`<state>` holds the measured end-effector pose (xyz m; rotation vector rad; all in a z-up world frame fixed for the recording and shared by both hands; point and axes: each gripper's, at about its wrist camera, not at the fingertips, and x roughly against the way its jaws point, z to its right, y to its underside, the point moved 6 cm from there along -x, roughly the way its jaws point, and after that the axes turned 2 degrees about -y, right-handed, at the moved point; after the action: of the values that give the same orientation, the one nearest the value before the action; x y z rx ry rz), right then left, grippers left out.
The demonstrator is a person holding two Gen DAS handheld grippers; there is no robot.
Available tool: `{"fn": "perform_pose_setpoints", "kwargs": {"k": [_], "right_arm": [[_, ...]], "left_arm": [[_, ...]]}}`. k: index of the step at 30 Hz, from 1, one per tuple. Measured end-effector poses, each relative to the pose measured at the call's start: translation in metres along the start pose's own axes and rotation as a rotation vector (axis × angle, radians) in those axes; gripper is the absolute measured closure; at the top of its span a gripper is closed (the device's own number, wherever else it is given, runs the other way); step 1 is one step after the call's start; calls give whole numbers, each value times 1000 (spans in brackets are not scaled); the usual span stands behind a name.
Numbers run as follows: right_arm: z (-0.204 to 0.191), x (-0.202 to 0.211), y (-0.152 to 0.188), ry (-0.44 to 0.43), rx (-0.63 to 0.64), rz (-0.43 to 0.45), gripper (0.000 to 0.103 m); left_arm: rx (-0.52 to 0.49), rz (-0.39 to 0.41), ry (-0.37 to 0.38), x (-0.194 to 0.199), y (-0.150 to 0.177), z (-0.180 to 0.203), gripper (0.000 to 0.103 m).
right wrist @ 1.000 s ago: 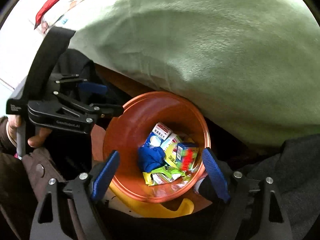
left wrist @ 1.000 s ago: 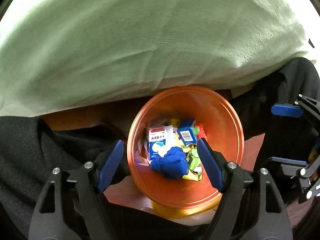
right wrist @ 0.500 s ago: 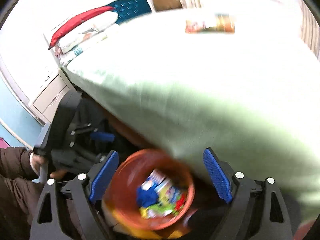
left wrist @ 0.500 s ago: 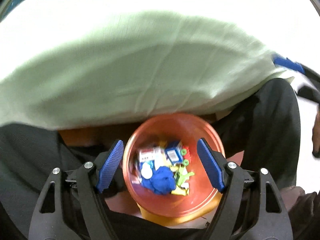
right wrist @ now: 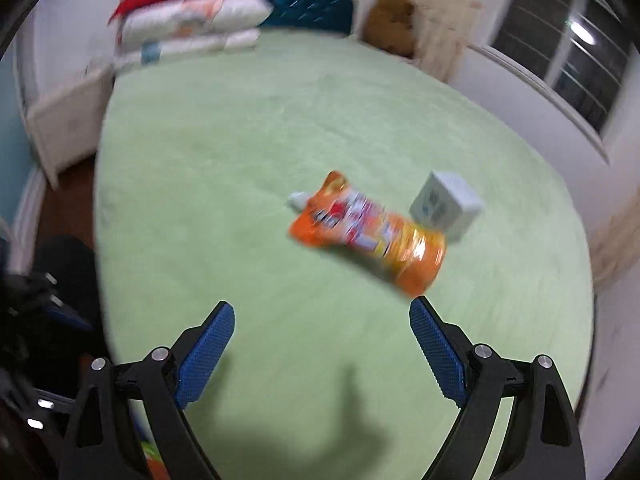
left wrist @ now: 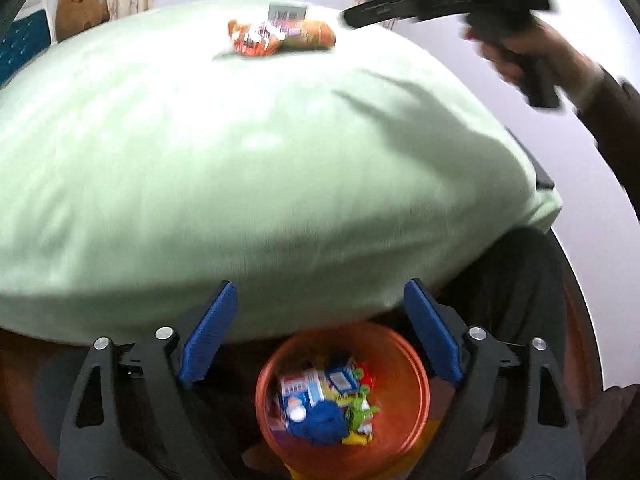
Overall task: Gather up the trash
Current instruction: 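Move both open tools back toward the remaining items on the bed, then grasp the orange jelly pouch with the right tool while the left tool grasps the white box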
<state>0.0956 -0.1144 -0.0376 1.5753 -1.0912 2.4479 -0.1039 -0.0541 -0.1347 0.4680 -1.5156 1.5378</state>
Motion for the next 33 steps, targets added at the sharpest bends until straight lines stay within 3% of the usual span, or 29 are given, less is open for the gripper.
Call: {"fn": "perform_pose_setpoints", "kwargs": {"k": [5, 10, 16, 17, 18, 19, 20, 21, 26, 29, 30, 33], "right_arm": [[22, -58, -25, -9, 224, -160, 15], [26, -98, -32, -24, 418, -243, 15], [33, -141, -38, -112, 440, -326, 16], [34, -145, -38, -136, 419, -338, 18], [34, -149, -36, -177, 386, -356, 30], [34, -149, -34, -205, 359, -355, 34], [34, -147, -33, -216, 347, -341, 44], [35, -140, -30, -212, 324, -314, 47], [48, -95, -3, -189, 157, -168, 56], [63, -49, 19, -200, -40, -10, 56], [74, -22, 36, -197, -172, 79, 56], [95, 28, 82, -157, -447, 237, 56]], "left_arm": [[-40, 37, 0, 1, -28, 1, 18], [-83, 45, -36, 5, -47, -6, 13], [-107, 33, -76, -3, -57, -14, 13], [-105, 30, -86, -4, -57, -15, 13], [-102, 25, -94, -5, -56, -17, 13], [-97, 18, -103, -6, -57, -19, 13], [-91, 12, -111, -7, -58, -21, 13], [-84, 9, -112, -7, -59, -23, 13], [-65, 6, -127, -8, -70, -29, 13], [-73, 28, -162, -10, -88, -30, 13], [-77, 38, -167, -11, -95, -30, 13], [-80, 77, -177, -22, -128, -29, 13]]}}
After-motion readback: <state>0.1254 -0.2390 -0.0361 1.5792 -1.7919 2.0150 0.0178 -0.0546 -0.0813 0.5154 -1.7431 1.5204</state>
